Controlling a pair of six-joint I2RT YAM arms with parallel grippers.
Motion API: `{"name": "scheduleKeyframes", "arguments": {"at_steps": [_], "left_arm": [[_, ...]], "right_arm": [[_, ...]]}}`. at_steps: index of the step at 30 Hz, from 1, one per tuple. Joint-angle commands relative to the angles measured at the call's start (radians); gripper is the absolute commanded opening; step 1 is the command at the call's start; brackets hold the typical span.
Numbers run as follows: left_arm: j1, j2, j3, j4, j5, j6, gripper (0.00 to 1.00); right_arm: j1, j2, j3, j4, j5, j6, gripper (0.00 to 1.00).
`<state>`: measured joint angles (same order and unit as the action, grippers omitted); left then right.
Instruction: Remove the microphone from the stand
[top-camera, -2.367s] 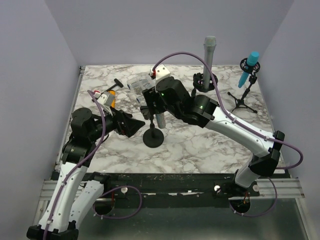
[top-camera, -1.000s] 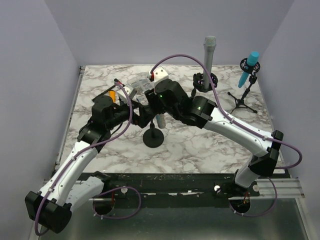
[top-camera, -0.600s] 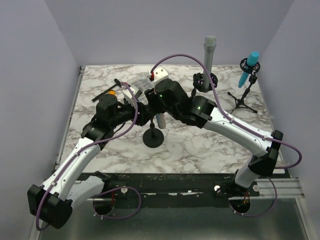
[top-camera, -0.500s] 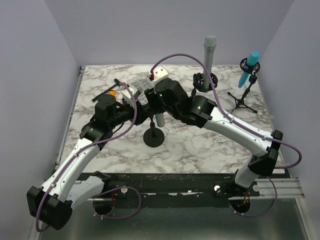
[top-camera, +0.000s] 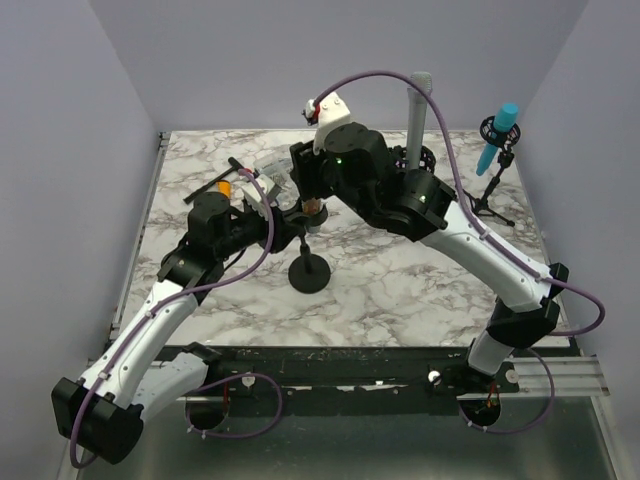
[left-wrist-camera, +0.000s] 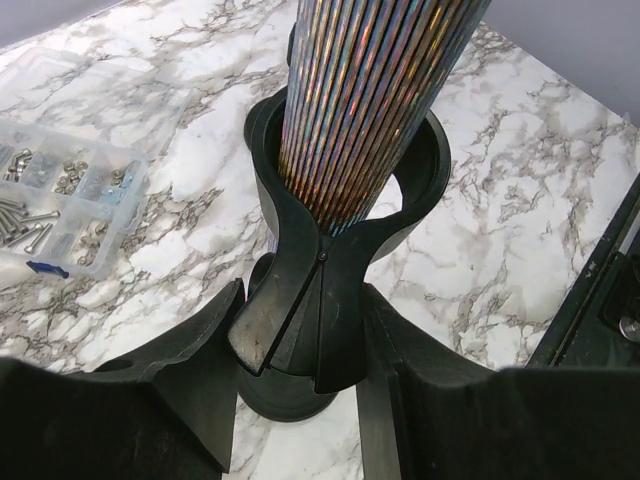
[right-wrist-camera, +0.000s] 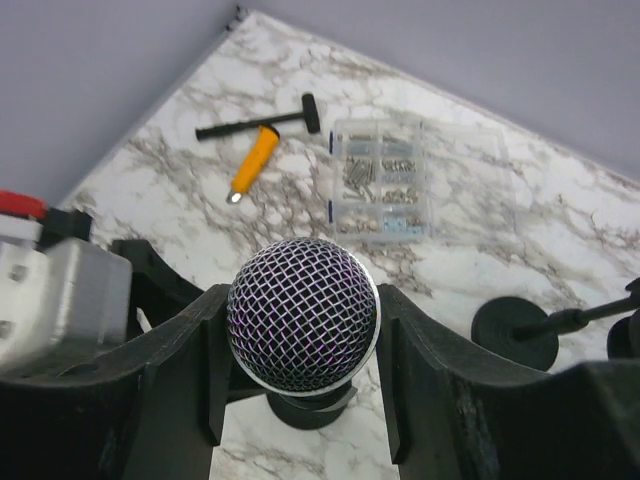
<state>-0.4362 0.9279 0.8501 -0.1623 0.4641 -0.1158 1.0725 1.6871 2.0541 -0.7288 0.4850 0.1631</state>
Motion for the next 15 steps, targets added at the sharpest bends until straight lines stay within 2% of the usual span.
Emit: {"name": "scheduleKeyframes", "arguments": {"at_steps": [1,6,15], "left_arm": [[-0.005,0.014,0.002,-0.007,0.030,0.001,0.00],[-0.009,0.039,0.021,-0.022,0.044,-0.007,0.00],[-0.010,0.054,0.036,-0.025,0.031,-0.031,0.03]], "right_arm": [[0.004,0.038,0.205,-0.046,0.062,-0.056,0.01],[0.005,0.024,0.319,-0.034,0.125,-0.105,0.01],[0.006,-0.183,0.198,0.043,0.222,-0.129,0.01]]}}
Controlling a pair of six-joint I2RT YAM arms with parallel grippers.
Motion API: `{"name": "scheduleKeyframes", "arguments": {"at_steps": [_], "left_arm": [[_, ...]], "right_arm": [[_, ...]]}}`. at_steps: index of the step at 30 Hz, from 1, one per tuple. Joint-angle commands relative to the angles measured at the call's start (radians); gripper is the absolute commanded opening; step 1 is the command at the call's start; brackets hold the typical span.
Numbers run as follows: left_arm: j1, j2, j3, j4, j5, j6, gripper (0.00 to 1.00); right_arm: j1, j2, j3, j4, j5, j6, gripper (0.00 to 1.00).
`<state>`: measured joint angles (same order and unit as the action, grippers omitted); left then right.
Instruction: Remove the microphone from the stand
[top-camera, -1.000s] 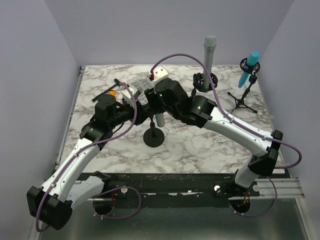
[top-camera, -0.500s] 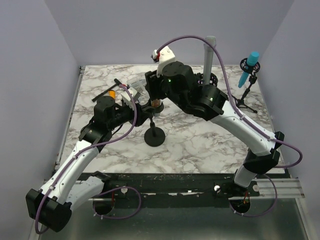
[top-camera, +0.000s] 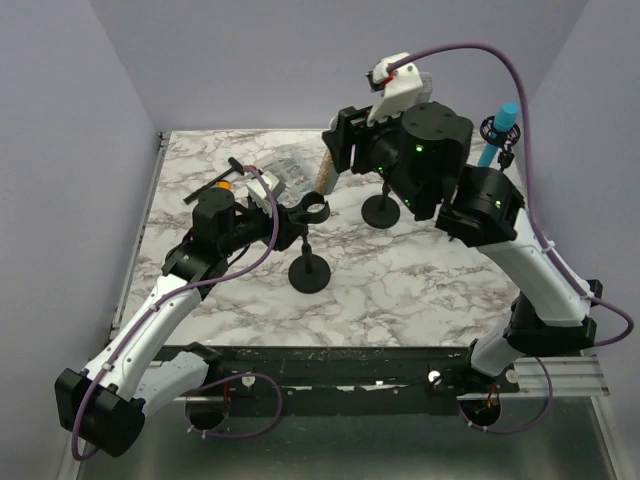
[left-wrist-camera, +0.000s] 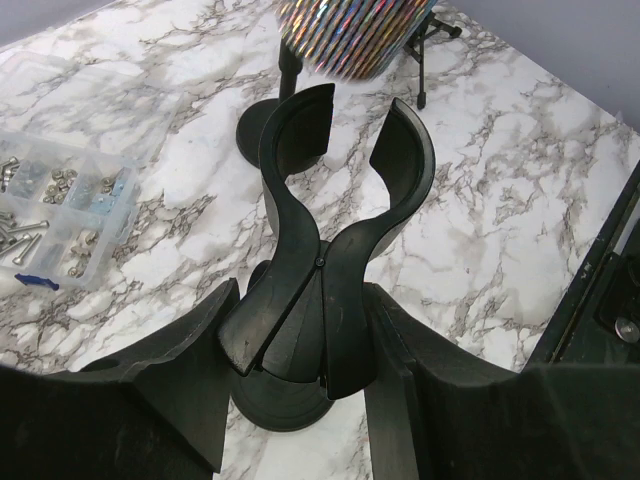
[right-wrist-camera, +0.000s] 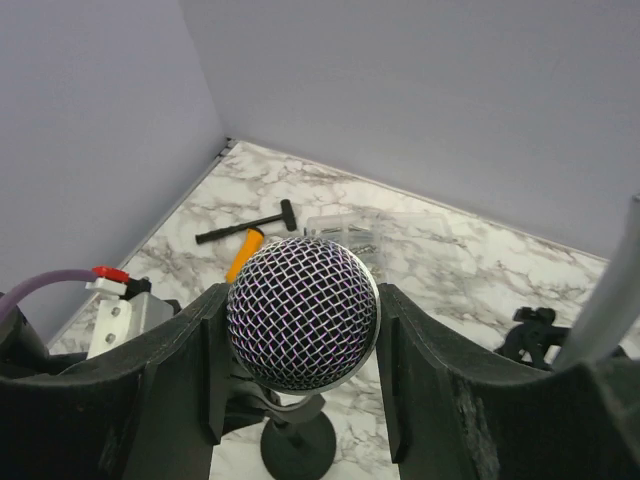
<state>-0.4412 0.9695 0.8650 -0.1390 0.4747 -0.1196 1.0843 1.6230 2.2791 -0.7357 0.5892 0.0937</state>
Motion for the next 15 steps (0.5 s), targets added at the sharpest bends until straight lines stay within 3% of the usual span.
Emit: {"name": "scheduleKeyframes", "arguments": {"at_steps": [1,7,15], "left_arm": [[-0.004,0.014,0.025,-0.047,0.015,-0.028,0.03],[-0.005,0.023,0.058,-0.042,-0.012,-0.035,0.03],[-0.006,0.112,0.196,0.036,-0.096,-0.066,0.00]], "right_arm": [[-0.007,-0.143,-0.050,0.049,0.124,-0.056,0.01],[-0.007,-0.295,-0.221,0.019,0.146,-0.004,0.01],[-0.007,-0.499,-0.635,-0.040,0.089,0.174,0.01]]}}
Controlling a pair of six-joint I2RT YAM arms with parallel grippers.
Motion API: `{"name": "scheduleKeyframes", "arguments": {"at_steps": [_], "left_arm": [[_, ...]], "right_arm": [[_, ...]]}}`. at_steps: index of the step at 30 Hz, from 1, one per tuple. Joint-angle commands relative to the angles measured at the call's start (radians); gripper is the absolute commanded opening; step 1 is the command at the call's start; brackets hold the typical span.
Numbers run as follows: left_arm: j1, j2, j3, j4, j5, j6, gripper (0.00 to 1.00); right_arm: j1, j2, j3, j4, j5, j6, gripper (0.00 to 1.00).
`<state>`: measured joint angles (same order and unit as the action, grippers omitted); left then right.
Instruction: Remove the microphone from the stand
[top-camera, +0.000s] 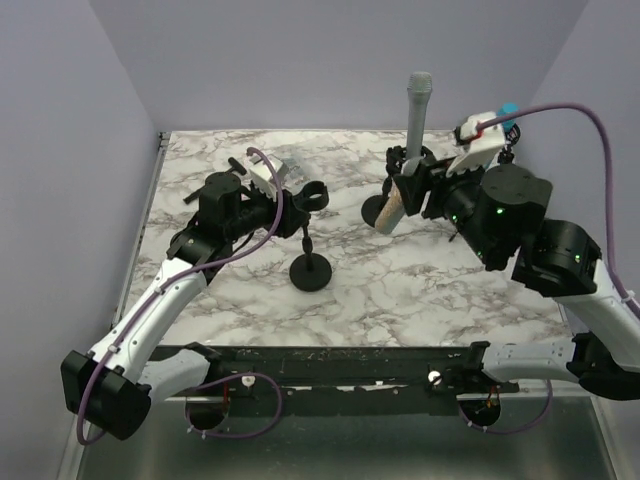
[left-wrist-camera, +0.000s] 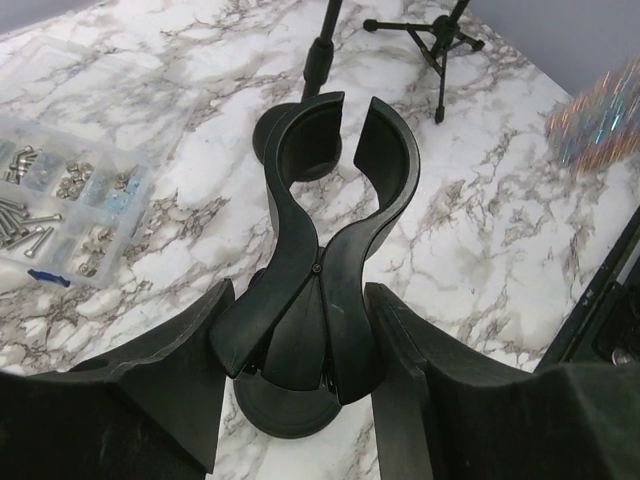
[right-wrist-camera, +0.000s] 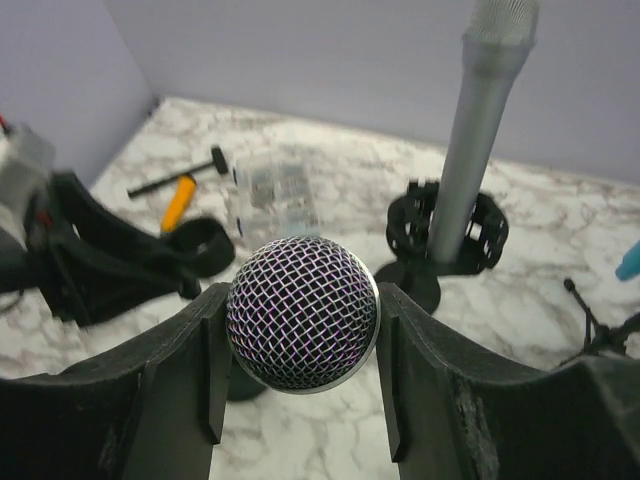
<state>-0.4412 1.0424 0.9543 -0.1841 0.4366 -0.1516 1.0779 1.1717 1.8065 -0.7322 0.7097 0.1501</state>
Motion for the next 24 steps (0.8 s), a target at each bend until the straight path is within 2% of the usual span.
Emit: {"name": "scheduleKeyframes", "arguments": {"at_steps": [1,10,15,17,20,22,24], "left_arm": [[-0.005,0.061,0.128,0.090,-0.065,-0.030,0.00],[-0.005,0.240,0.298,0.091,-0.082,0.035,0.00],[-0.005,0.306,0.301,0.098,-0.081,0.023,0.00],[-0.004,0.316,0.293,0.100,-0.086,0.019,0.11],[-0.005,0.306,0.275,0.101,-0.085,0.009,0.44],[-0.005,0.281,0.252,0.100,-0.089,-0.006,0.59],[-0.005,0.249,0.235,0.083,-0.083,-0.021,0.85]], "right_arm": [[-0.001,-0.072,-0.196,-0.047,-0.053,0.148,0.01],[0.000,-0.188,-0.394,-0.083,-0.191,0.317,0.01],[-0.001,-0.215,-0.470,-0.049,-0.248,0.369,0.01],[0.000,-0.217,-0.496,-0.034,-0.273,0.376,0.01],[-0.001,-0.214,-0.520,-0.027,-0.302,0.384,0.01],[-0.001,-0.212,-0.531,-0.019,-0.325,0.385,0.01],[0.000,-0.213,-0.540,-0.012,-0.346,0.385,0.01]]}}
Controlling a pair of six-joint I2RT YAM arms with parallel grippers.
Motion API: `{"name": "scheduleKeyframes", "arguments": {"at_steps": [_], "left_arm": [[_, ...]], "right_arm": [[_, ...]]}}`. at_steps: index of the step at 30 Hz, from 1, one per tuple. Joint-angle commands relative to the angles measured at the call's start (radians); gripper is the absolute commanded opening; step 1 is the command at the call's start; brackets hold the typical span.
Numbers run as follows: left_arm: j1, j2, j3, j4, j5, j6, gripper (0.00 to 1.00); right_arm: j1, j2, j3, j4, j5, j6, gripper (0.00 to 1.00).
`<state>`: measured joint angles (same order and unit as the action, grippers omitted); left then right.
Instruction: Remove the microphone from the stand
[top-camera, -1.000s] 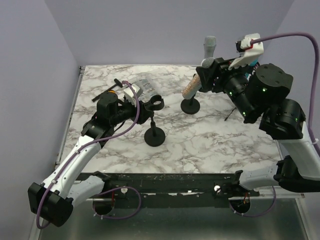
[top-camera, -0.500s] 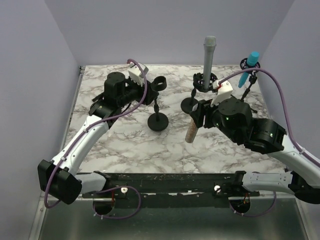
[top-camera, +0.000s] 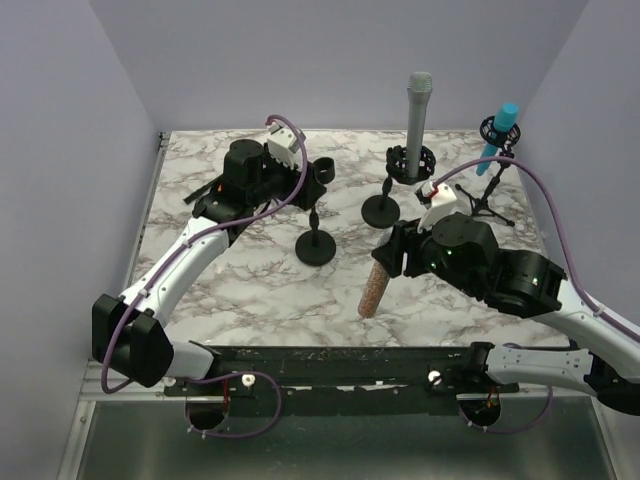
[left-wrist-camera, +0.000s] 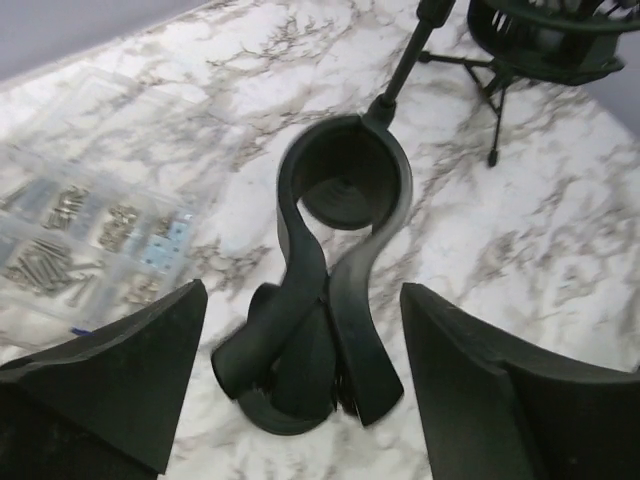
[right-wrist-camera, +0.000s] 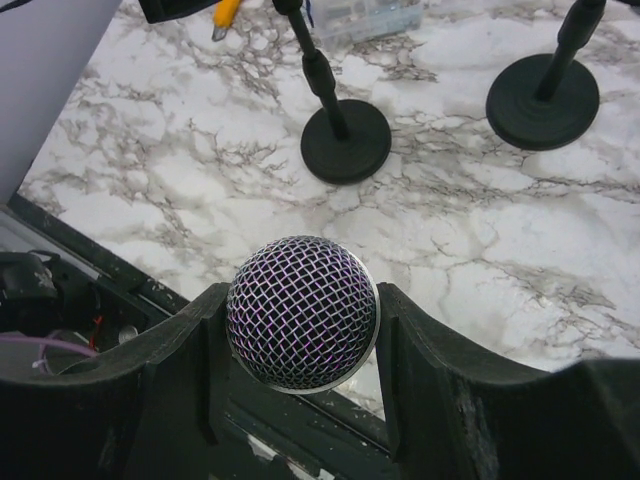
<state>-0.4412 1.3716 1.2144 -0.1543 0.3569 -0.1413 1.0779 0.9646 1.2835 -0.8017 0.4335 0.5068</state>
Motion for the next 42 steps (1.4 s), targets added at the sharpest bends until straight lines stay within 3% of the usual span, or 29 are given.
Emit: {"name": "scheduleKeyframes", "arguments": {"at_steps": [1,11,14,17,19,22,30,38,42], "left_arm": [[-0.004,-0.097,-0.023,0.030,-0.002,-0.036,0.98],[-0.001,-0.380,-0.103,-0.220,0.066,-0.174,0.99],[0.001,-0.470,-0.184,-0.224,0.233,-0.236,0.98],[-0.003,-0.548,-0.332,-0.126,0.450,-0.344,0.96],[-0.017,-0.603,-0.432,-0.047,0.497,-0.416,0.93],[-0.061,-0.669,-0.540,-0.016,0.463,-0.449,0.83],[-0.195,-0.684,-0.561,-0.099,0.349,-0.389,0.86],[-0.268,-0.625,-0.550,-0.110,0.238,-0.372,0.66],[-0.280,-0.615,-0.536,-0.103,0.205,-0.361,0.50]], "right_arm": [[0.000,-0.005,-0.023,0.062,-0.079,0.030,0.01],[-0.001,0.004,-0.080,0.110,-0.173,0.076,0.01],[-0.001,0.012,-0.108,0.169,-0.237,0.109,0.01],[-0.001,0.039,-0.138,0.247,-0.303,0.154,0.01],[-0.001,0.073,-0.151,0.285,-0.334,0.186,0.01],[-0.001,0.127,-0.158,0.332,-0.374,0.222,0.01],[-0.005,0.226,-0.153,0.421,-0.483,0.254,0.01],[-0.026,0.213,-0.160,0.442,-0.509,0.258,0.01],[-0.026,0.210,-0.165,0.445,-0.519,0.248,0.01]]}}
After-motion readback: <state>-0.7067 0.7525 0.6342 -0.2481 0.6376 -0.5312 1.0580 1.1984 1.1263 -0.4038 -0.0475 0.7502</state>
